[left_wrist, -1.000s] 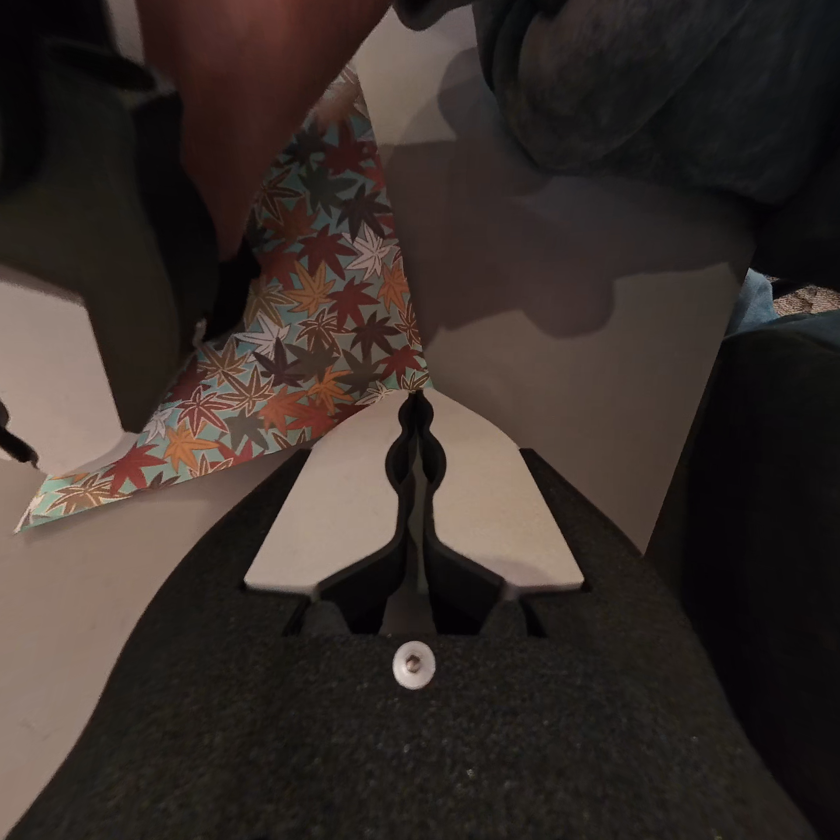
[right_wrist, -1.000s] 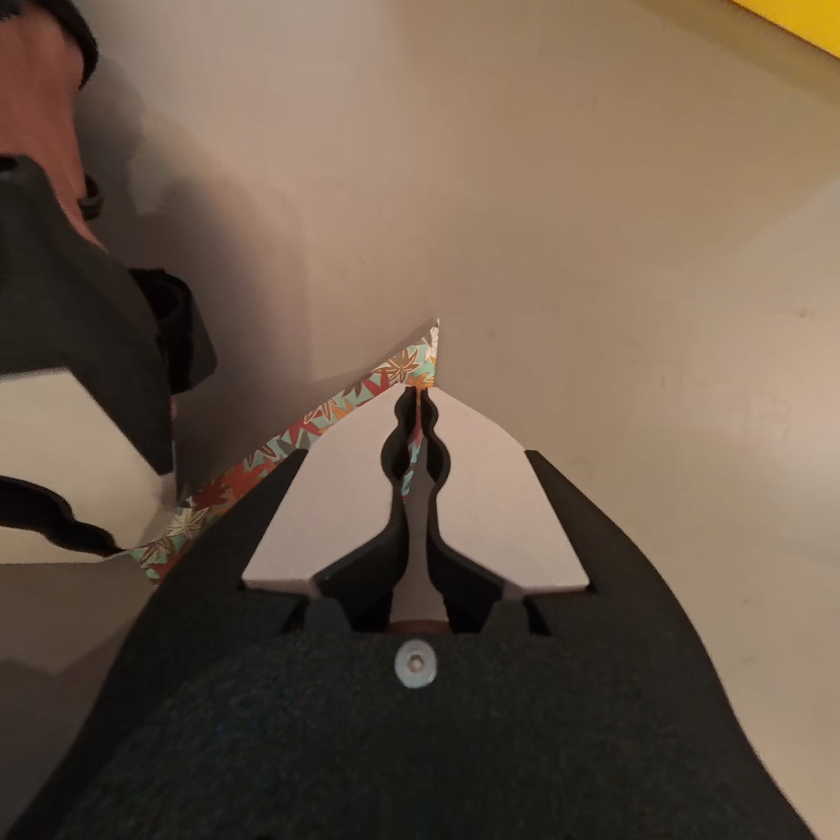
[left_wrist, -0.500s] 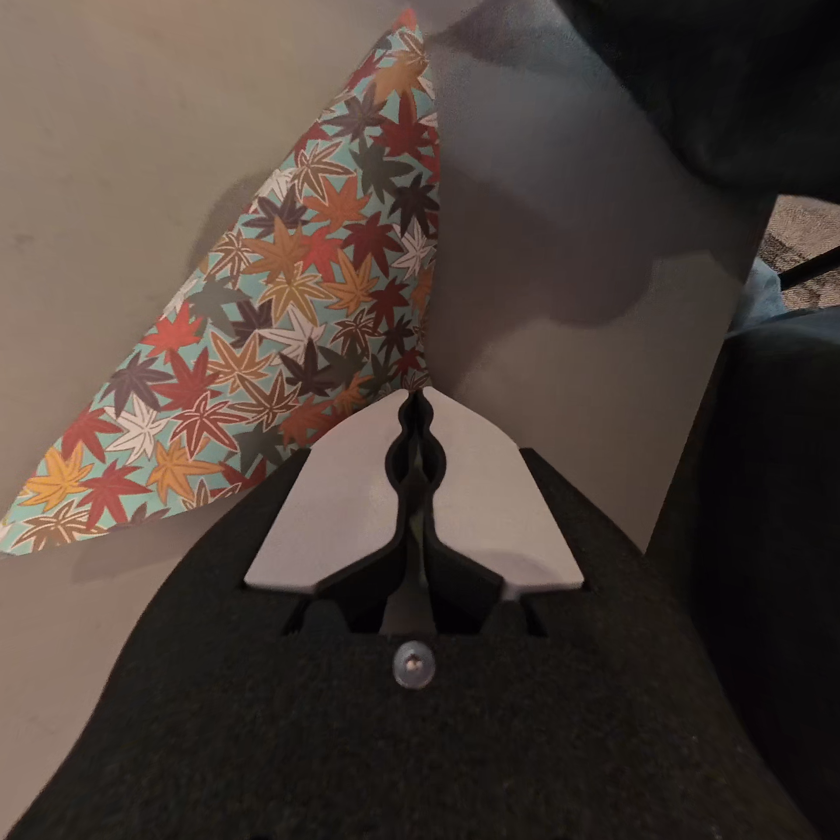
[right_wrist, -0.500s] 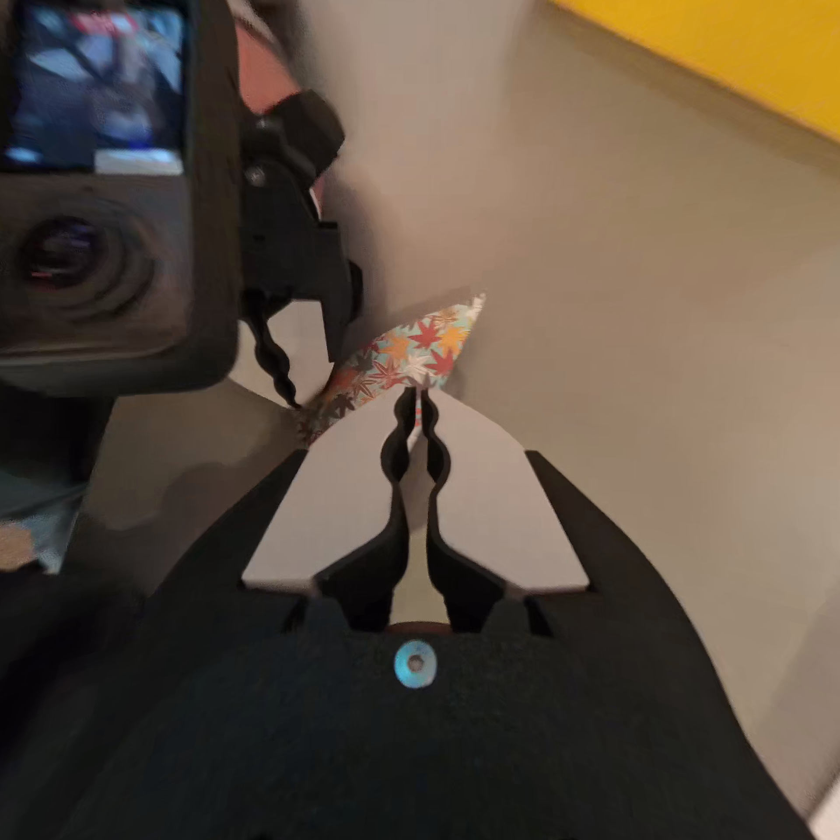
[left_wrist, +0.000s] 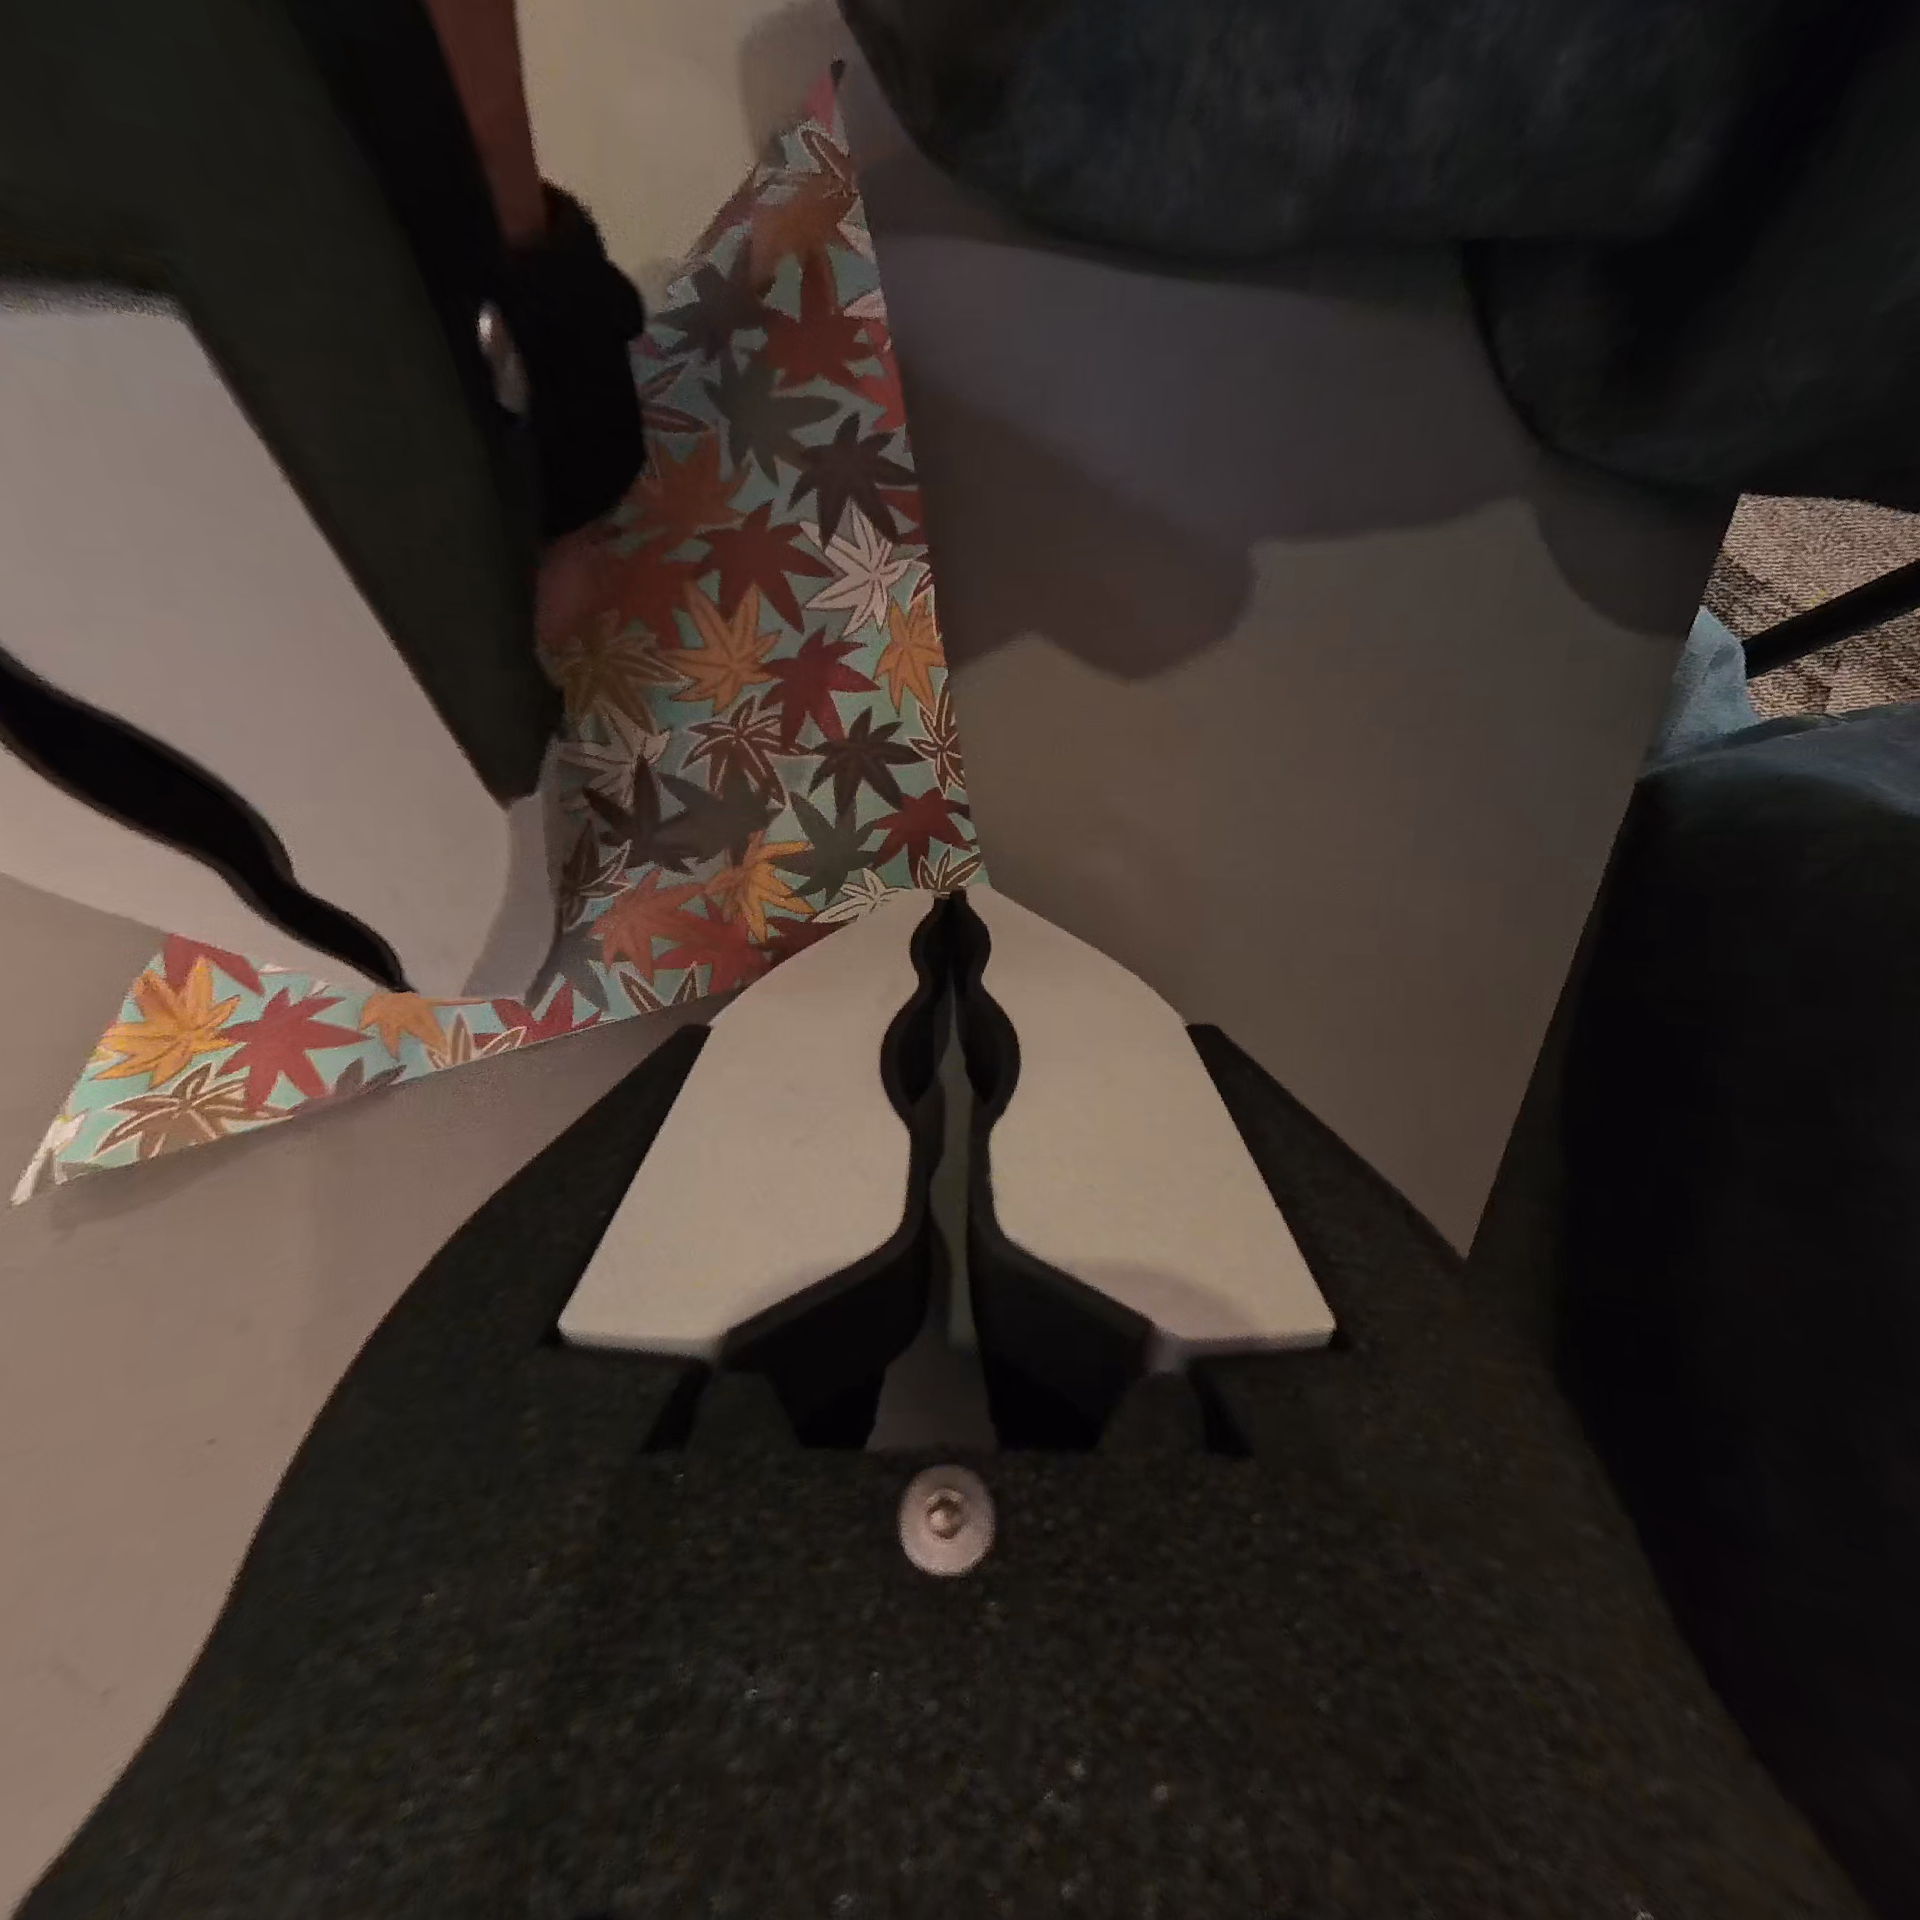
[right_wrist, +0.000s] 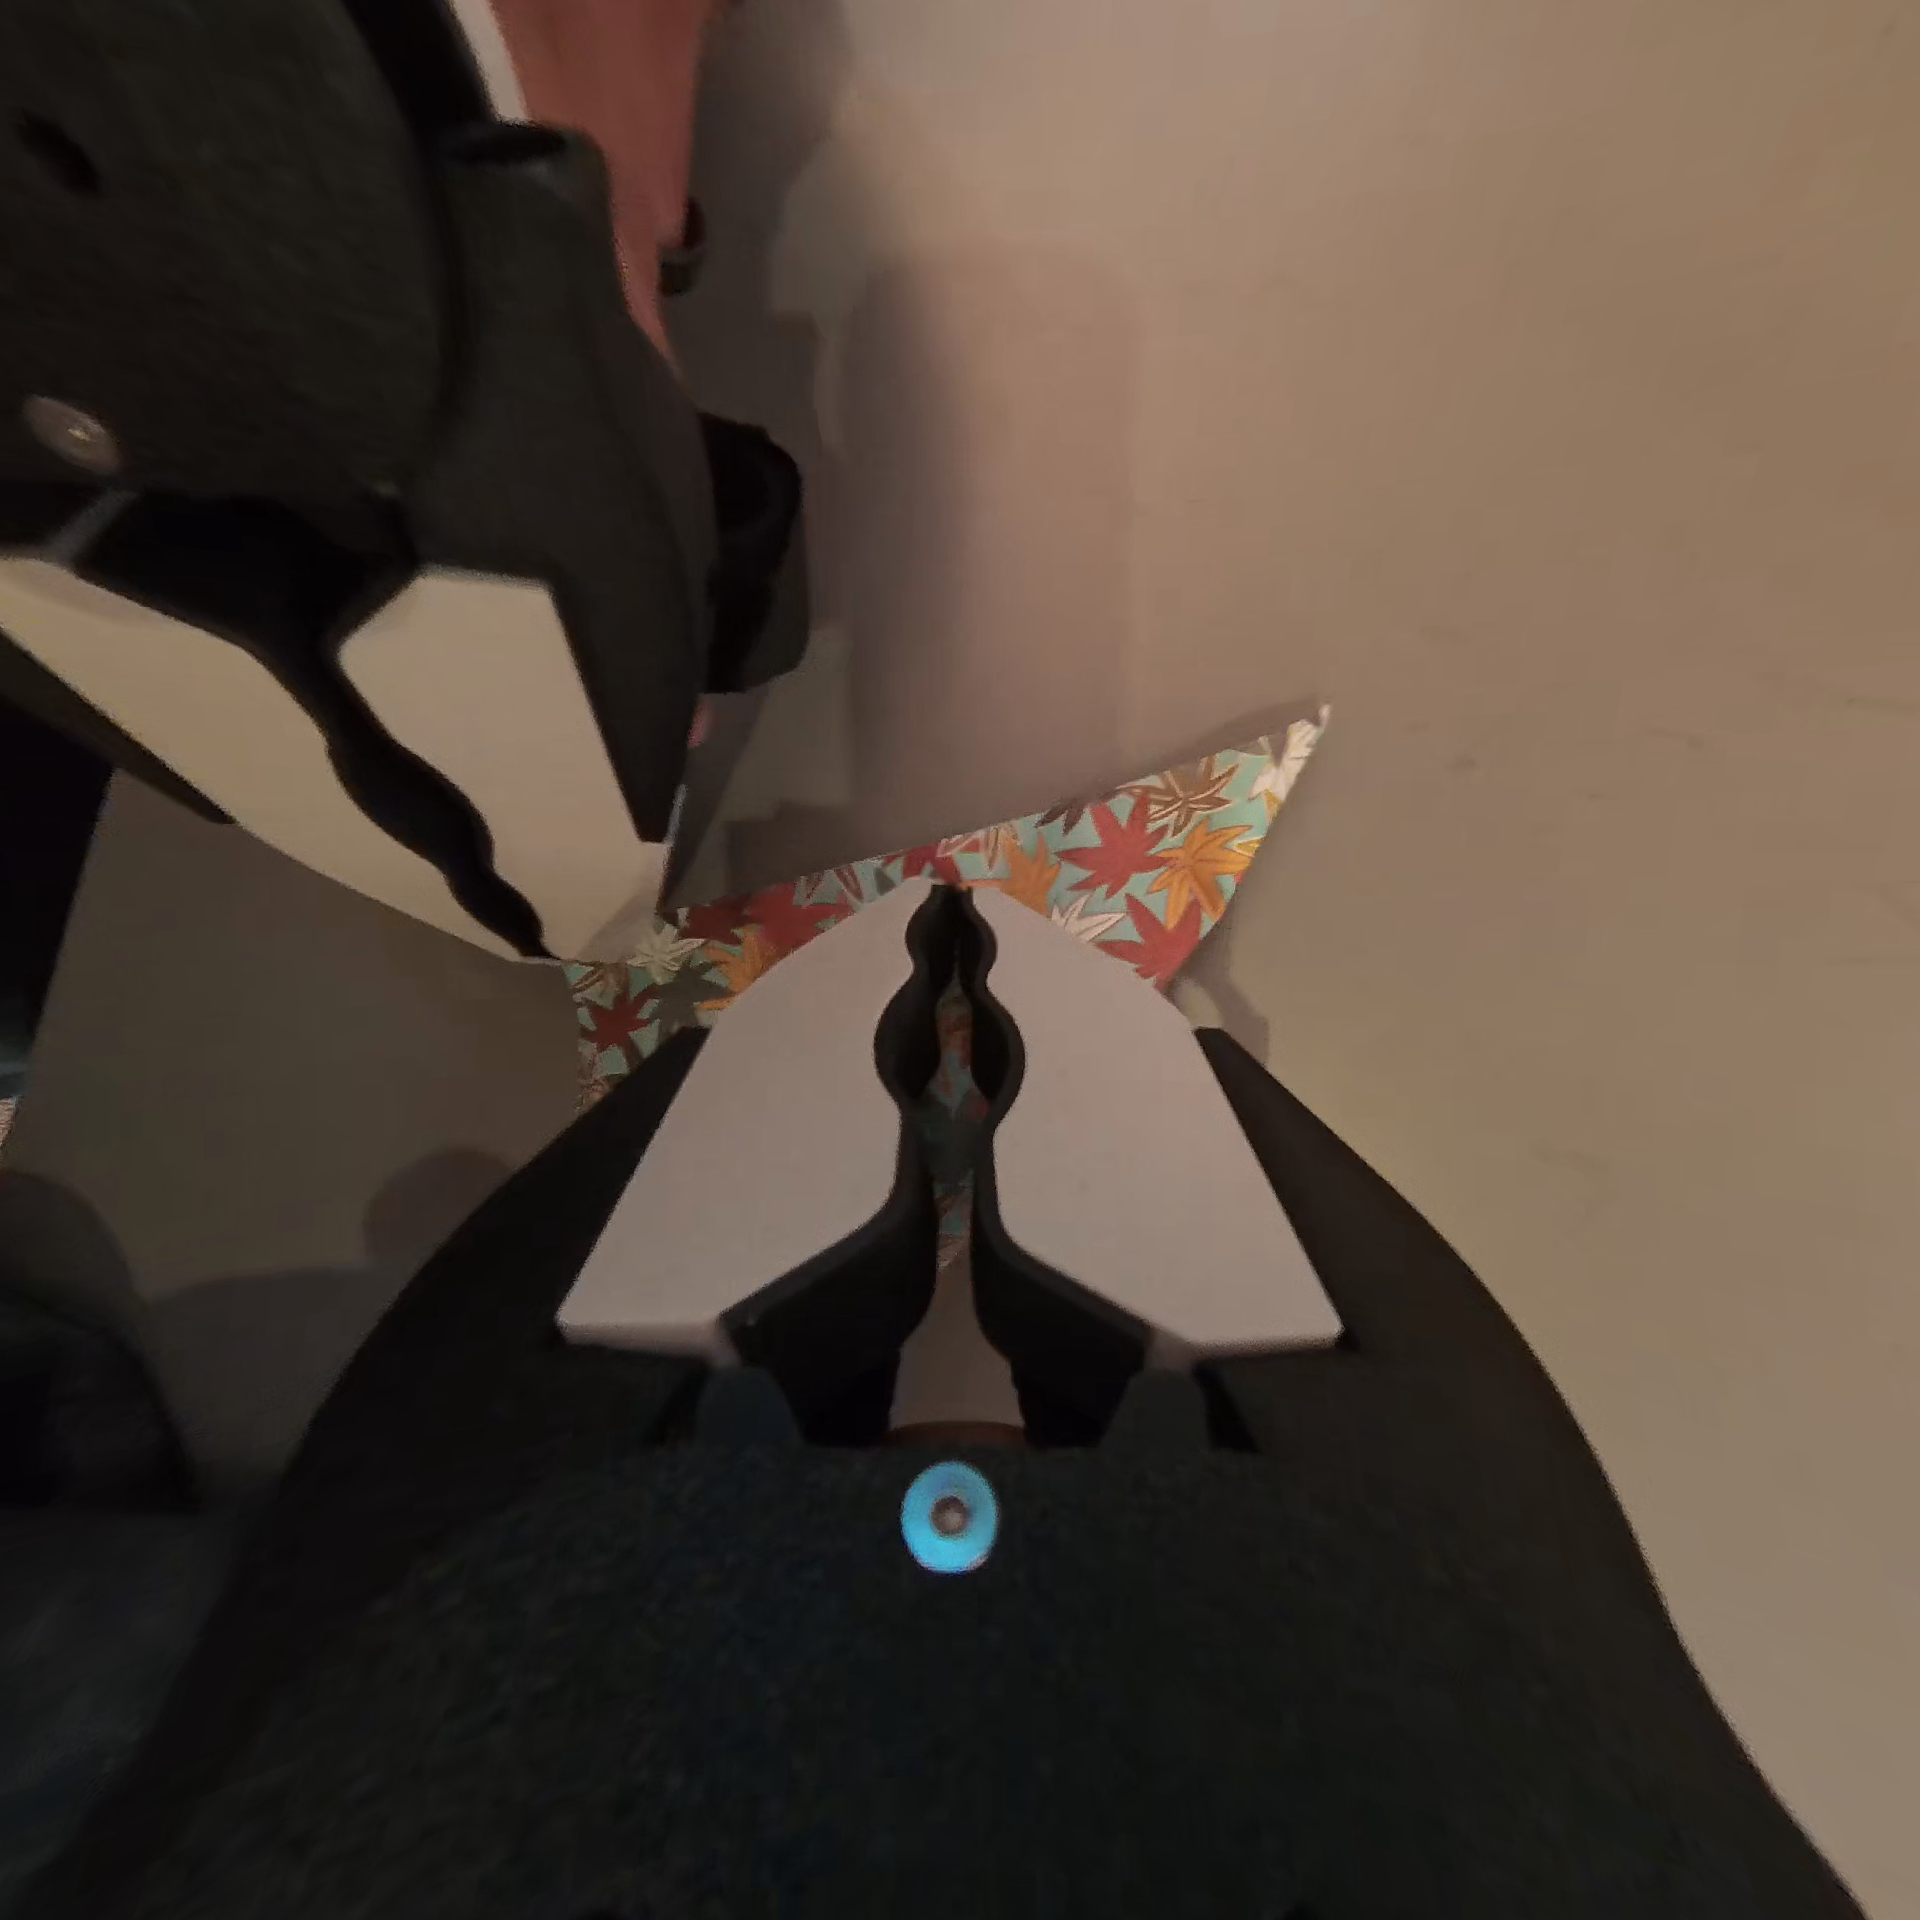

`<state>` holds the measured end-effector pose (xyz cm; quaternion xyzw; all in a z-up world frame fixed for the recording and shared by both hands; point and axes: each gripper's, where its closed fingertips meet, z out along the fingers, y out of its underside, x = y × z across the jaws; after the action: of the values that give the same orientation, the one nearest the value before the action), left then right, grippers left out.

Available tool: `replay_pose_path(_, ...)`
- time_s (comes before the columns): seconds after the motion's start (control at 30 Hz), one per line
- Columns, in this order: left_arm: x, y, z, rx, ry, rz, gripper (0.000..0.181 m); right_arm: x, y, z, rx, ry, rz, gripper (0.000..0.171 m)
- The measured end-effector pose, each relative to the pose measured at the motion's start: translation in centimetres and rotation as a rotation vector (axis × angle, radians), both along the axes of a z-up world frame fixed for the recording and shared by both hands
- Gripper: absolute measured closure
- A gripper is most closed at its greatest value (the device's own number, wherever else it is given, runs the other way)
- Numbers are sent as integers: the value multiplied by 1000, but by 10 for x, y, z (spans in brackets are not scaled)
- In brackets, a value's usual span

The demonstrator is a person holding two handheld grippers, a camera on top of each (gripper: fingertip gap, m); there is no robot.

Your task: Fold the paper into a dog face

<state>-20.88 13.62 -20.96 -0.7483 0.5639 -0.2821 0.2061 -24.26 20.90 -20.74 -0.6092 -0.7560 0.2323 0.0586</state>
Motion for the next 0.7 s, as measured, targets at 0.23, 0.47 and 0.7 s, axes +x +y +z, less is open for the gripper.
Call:
replay_pose_path(0.23,-1,0,0,-5,-1,0,181,-6,10,-3,22,31,-4,171)
replay_pose_path(0.47,-2,0,0,-8,-2,1,181,-15,26,-3,57,71,-32,171)
replay_pose_path(0.7,-3,-1,0,-9,-1,1,181,-21,31,-3,72,104,-33,171)
